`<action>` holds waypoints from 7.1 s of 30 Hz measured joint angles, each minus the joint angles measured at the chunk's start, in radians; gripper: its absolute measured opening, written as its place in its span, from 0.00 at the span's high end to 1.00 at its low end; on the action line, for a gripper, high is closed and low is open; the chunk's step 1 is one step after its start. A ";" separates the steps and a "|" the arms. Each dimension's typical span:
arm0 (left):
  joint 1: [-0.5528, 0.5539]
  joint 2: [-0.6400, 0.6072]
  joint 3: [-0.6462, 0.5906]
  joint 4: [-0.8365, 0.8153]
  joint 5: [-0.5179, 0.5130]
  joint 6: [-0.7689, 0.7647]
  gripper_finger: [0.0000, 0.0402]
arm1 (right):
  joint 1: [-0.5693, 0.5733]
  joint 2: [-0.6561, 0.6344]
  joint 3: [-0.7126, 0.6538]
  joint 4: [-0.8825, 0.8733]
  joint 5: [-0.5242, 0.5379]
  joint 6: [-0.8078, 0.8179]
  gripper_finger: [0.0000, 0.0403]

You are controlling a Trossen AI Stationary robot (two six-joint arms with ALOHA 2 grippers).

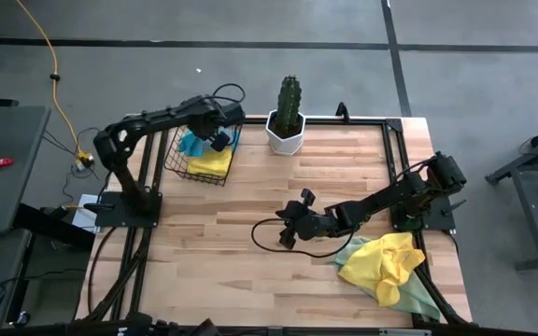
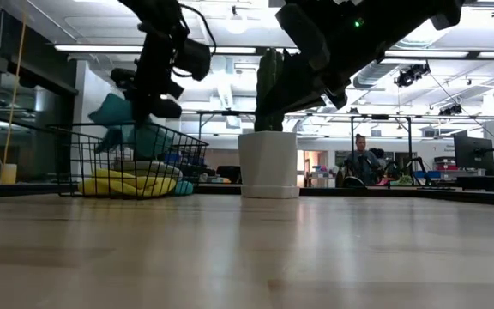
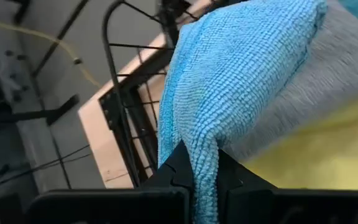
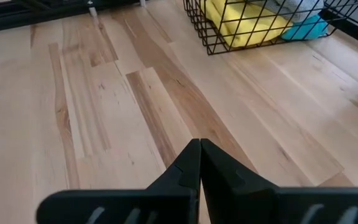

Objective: Fold microfiber towels
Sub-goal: Put the folded blue microfiber towel into the mesh basket, then fold the yellow microfiber towel on the table

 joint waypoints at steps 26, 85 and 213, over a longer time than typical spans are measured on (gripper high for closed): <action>-0.053 0.276 0.000 0.039 -0.042 -0.073 0.83 | 0.000 0.000 0.000 0.000 -0.027 0.008 1.00; -0.957 -0.913 -1.107 2.047 0.408 0.501 0.54 | 0.197 -0.201 0.000 -0.207 -0.179 0.033 1.00; -0.955 -0.912 -1.106 1.970 0.320 0.498 0.54 | 0.109 -0.145 0.411 -0.799 -0.062 -0.420 1.00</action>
